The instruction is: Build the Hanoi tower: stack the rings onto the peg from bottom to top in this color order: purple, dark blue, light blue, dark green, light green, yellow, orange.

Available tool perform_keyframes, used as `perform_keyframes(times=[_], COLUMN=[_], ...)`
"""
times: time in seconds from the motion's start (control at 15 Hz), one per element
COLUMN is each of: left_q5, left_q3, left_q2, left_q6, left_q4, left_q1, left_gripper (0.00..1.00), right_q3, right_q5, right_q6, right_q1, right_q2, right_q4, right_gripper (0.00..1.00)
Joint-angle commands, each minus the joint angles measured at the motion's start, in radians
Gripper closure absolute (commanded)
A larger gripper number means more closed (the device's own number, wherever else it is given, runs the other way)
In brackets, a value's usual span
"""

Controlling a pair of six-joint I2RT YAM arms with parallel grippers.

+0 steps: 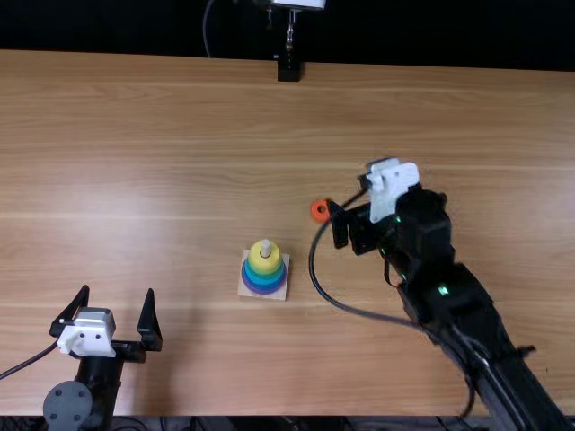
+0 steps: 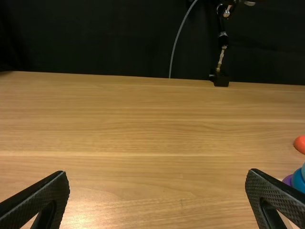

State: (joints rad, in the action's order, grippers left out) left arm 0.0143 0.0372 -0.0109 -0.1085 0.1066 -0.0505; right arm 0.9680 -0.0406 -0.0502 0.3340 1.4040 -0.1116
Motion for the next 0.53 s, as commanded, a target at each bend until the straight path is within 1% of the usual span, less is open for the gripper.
perform_keyframes(times=[0.0,0.07,0.13,0.27,0.47], left_q5=[-0.003,-0.003,-0.003,-0.003,-0.003], left_q3=[-0.037,-0.037,-0.037,-0.037,-0.037], left_q2=[0.011,0.011,0.011,0.011,0.011], left_q6=[0.007,0.007,0.007,0.007,0.007], left_q4=[0.004,0.004,0.004,0.004,0.004], left_q1=[0.012,0.012,0.012,0.012,0.012], left_gripper=[0.0,0.0,0.0,0.0,0.0], right_q3=[0.055,0.089,0.13,0.198,0.262], right_q5=[0.004,0.015,0.011,0.009,0.019], right_q6=[0.01,0.012,0.004,0.004,0.006], right_q1=[0.008,0.005,0.007,0.01,0.014], right_q2=[0.067,0.125,0.184,0.288,0.414], right_q4=[-0.002,0.0,-0.002,-0.004,-0.05], right_gripper=[0.0,0.0,0.0,0.0,0.0])
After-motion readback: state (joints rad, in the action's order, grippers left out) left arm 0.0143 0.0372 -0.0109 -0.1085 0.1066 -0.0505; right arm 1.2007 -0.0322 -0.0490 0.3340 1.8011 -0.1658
